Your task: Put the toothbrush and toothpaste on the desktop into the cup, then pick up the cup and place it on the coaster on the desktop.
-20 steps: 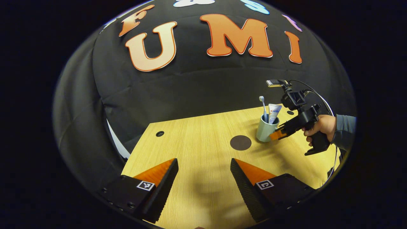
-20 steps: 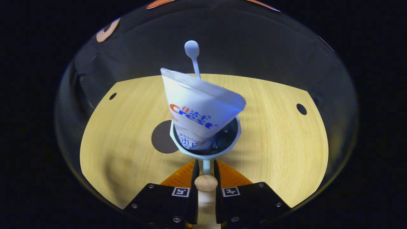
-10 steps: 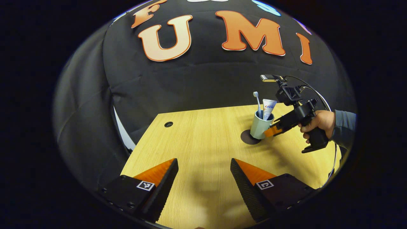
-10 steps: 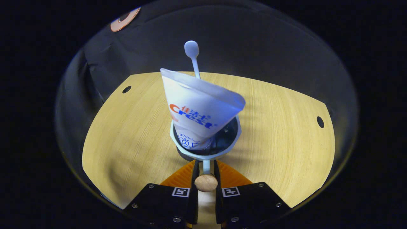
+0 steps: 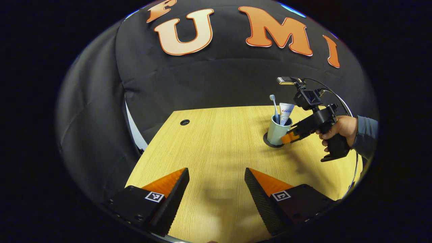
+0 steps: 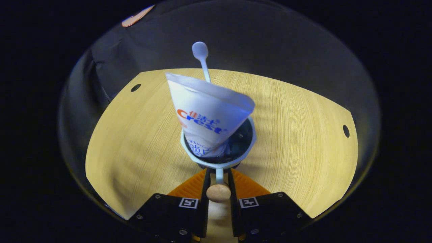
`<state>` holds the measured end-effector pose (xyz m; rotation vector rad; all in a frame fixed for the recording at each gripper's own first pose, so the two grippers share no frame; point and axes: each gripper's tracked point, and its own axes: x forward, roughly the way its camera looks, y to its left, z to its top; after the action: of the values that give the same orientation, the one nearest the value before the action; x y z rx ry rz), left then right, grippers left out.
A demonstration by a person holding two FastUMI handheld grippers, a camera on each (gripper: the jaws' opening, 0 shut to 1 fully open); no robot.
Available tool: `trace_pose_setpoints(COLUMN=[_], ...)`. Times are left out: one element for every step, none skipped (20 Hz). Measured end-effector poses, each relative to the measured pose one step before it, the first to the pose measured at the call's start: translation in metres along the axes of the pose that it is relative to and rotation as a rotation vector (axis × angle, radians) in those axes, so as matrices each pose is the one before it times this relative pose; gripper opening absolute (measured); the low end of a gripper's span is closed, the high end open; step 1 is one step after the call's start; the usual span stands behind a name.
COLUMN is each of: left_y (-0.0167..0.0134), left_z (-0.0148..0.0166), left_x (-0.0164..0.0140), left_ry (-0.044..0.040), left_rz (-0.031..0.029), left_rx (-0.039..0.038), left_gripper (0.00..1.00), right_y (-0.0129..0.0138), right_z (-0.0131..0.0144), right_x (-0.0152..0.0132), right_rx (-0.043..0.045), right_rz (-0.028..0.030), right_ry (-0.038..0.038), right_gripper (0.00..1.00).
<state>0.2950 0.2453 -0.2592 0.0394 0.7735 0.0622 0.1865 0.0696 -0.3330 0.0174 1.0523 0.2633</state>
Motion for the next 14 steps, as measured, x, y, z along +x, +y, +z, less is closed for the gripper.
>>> trace_pose_setpoints(left_y=[-0.00104, -0.00086, -0.00185, -0.00281, -0.00445, -0.00323, -0.00224, -0.00109, -0.00106, -0.00191, -0.00251, -0.00252, -0.0036, -0.00374], left_z=[-0.00122, 0.00089, 0.00111, 0.00471, 0.00882, 0.00465, 0.00487, 0.00325, 0.00231, 0.00601, 0.00506, 0.00605, 0.00575, 0.00604], left_x=[0.0036, 0.00314, 0.00174, 0.0008, -0.00192, -0.00149, -0.00102, -0.00058, 0.00089, 0.00069, -0.00066, -0.00003, -0.00073, 0.0004], left_ry=[-0.0045, -0.00686, -0.00842, -0.01018, -0.01073, -0.01226, -0.0109, -0.01307, -0.01438, -0.0162, -0.0197, -0.01876, -0.02493, -0.01904], left_rz=[-0.00616, -0.00884, -0.0089, -0.01292, -0.01273, -0.01208, -0.01153, -0.01327, -0.0148, -0.015, -0.01579, -0.01279, -0.01434, -0.01017], left_rx=[0.00711, 0.00902, 0.01142, 0.01074, 0.01024, 0.00908, 0.00768, 0.00687, 0.00797, 0.01154, 0.01485, 0.01395, 0.01002, 0.00857], left_gripper=[0.99, 0.99, 0.99, 0.99, 0.99, 0.99, 0.99, 0.99, 0.99, 0.99, 0.99, 0.99, 0.99, 0.99], right_y=[0.0008, 0.00148, 0.00171, 0.00114, 0.00227, 0.00173, 0.00053, -0.00051, 0.00018, 0.00092, -0.0029, -0.00329, -0.00385, -0.00456], right_z=[0.00418, 0.00484, 0.00353, 0.00151, 0.00139, 0.0027, 0.0012, 0.00203, 0.00479, 0.00647, 0.00541, 0.00654, 0.00556, 0.00538], right_x=[-0.00653, -0.00587, -0.00851, -0.00773, -0.0092, -0.00971, -0.00873, -0.00983, -0.01295, -0.01268, -0.01208, -0.01205, -0.01213, -0.01308], right_rx=[0.00784, 0.00625, 0.00207, 0.00117, 0.00055, 0.00288, 0.00758, 0.01794, 0.02492, 0.02014, 0.01501, 0.00553, -0.00115, -0.00059], right_rz=[0.00507, 0.00881, 0.00701, 0.00484, 0.00809, 0.00473, 0.00007, -0.00428, -0.00343, 0.00359, -0.00345, -0.01166, -0.01348, -0.01277], right_ry=[-0.01682, -0.02123, -0.01697, -0.01245, -0.01403, -0.02428, -0.02561, -0.02583, -0.04485, -0.04226, -0.04087, -0.04347, -0.03941, -0.03479], right_gripper=[0.32, 0.38, 0.44, 0.54, 0.57, 0.54, 0.6, 0.56, 0.62, 0.62, 0.62, 0.63, 0.65, 0.71])
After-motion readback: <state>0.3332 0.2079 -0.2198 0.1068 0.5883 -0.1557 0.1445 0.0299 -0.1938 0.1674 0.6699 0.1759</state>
